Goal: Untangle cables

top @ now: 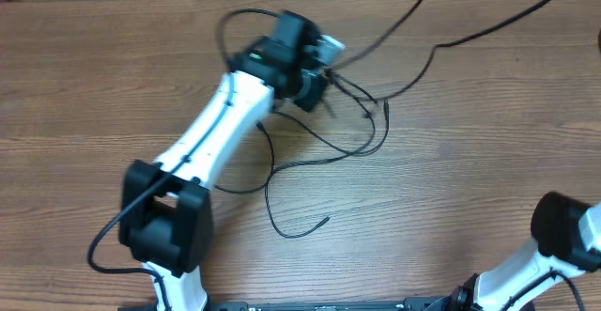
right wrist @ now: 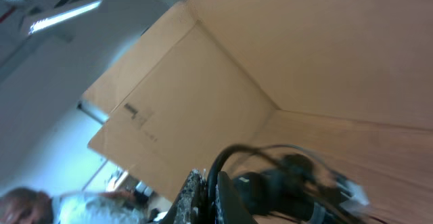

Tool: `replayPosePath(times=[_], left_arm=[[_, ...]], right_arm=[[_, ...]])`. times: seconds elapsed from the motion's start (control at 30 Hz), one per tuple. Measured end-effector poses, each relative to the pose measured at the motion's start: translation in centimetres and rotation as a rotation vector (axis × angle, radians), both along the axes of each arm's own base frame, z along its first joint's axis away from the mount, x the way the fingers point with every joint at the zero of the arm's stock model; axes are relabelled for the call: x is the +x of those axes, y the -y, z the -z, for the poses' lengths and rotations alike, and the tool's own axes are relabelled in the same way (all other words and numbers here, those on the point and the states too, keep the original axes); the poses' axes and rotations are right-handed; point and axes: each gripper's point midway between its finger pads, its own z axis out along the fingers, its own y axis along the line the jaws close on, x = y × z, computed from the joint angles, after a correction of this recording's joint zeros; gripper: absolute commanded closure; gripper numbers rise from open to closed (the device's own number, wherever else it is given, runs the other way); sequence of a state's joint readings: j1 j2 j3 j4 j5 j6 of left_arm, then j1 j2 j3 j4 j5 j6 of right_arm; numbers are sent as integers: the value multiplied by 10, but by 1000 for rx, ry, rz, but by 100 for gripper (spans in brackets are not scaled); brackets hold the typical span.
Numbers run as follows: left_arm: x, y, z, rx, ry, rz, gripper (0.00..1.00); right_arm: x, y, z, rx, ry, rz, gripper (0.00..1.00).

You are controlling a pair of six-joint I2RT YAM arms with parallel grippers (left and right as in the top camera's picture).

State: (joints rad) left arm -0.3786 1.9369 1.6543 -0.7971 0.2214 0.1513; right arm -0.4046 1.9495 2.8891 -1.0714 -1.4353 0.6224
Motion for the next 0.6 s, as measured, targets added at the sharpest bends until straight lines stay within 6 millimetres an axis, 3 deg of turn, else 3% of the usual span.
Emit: replayPosePath(times=[0.03, 0.13, 0.3, 0.37, 0.47, 0.5, 0.53, 0.6], left_arm=[[2, -7, 0, 3, -3, -16, 96], [10, -63, -12, 18, -15, -130, 96], [10, -140, -63, 14, 73, -287, 96], [5, -157, -86, 12, 126, -310, 96], [-5, -163, -118, 5, 201, -312, 96], [-8, -163, -125, 1, 220, -306, 96], [-10, -162, -131, -3, 235, -301, 95], [-12, -160, -137, -7, 250, -294, 96]], right_arm=[[4, 3, 3, 1, -4, 5, 96], [29, 22, 20, 10, -39, 43, 96], [44, 46, 31, -2, -42, 122, 96], [47, 51, 35, -7, -59, 161, 96], [52, 57, 50, -14, -123, 231, 96], [54, 60, 58, -22, -150, 258, 93], [55, 62, 65, -29, -183, 279, 81], [56, 65, 82, -60, -235, 323, 37]])
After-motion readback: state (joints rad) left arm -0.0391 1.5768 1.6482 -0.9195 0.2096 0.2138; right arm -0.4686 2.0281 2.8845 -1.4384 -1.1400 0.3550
